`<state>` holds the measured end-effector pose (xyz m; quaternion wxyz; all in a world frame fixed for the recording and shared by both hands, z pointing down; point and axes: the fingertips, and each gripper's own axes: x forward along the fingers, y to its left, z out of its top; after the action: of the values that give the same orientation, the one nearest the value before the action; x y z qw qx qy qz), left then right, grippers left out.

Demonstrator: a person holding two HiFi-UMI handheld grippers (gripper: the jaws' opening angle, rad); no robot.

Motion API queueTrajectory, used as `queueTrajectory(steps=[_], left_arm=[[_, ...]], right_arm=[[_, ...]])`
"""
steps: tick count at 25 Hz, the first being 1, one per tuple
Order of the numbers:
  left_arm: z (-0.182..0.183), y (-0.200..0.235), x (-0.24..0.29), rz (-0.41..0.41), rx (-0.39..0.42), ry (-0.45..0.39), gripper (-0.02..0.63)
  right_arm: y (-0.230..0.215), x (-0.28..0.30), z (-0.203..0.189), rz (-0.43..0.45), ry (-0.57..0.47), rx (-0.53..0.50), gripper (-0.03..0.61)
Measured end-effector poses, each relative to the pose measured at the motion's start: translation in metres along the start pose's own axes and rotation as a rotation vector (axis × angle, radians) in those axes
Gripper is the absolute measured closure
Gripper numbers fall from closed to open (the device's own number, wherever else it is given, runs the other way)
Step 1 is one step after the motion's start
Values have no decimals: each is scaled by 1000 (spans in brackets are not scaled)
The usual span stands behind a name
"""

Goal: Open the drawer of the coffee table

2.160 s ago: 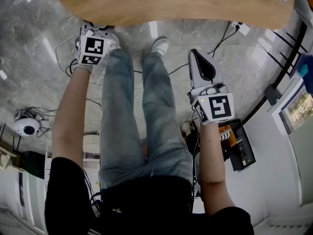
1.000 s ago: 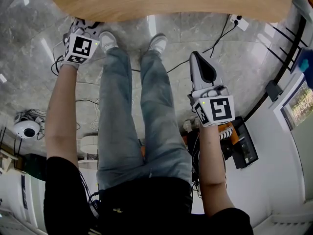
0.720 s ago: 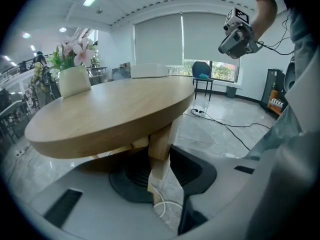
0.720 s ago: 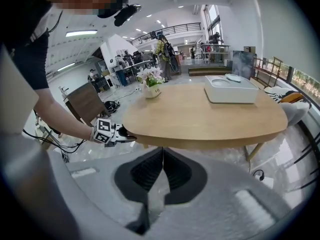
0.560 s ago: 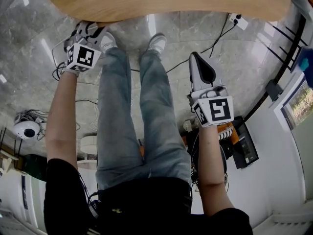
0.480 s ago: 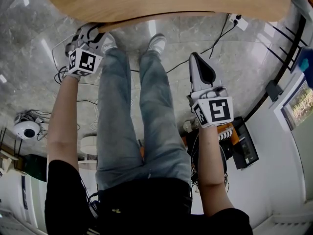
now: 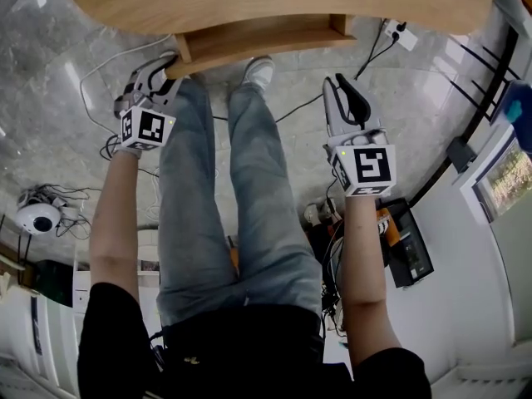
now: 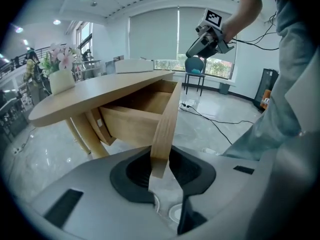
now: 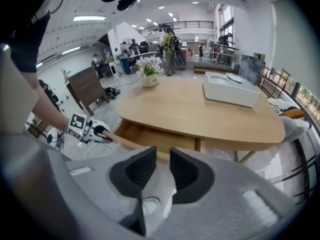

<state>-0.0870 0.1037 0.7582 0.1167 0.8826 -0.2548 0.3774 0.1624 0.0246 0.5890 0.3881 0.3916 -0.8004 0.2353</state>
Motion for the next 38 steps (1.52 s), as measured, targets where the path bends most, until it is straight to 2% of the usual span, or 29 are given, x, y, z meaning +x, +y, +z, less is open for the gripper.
queueTrajectory(steps=[1,7,13,20,25,27,28,33,38], left_arm=[[0,0,1,4,-5,4,508],[1,-1,2,5,-3,19,508],[0,0,3,11,-30,54,505],[-1,0,4,6,-45,95,502],[-2,0,5,14,-66,115,499],[-2,0,6,14,-68,123,497],[-2,0,7,13,-68,126,497],[-3,1,7,12,-72,145,497],[-7,-9,8,-2,-75,174,497]], right_arm=[[-8,4,-8,-2,29,-37,481],[-58,38,-44,-36,160,-232,375],[-87,68,-66,-23,278,-379,331],[-96,94,-86,46,385,-489,328],[-98,108,-91,86,416,-528,330],[-98,113,-92,95,425,-546,352],[-98,114,-93,95,429,-552,390],[-98,111,-93,77,423,-526,423],[-95,104,-101,75,421,-532,430]])
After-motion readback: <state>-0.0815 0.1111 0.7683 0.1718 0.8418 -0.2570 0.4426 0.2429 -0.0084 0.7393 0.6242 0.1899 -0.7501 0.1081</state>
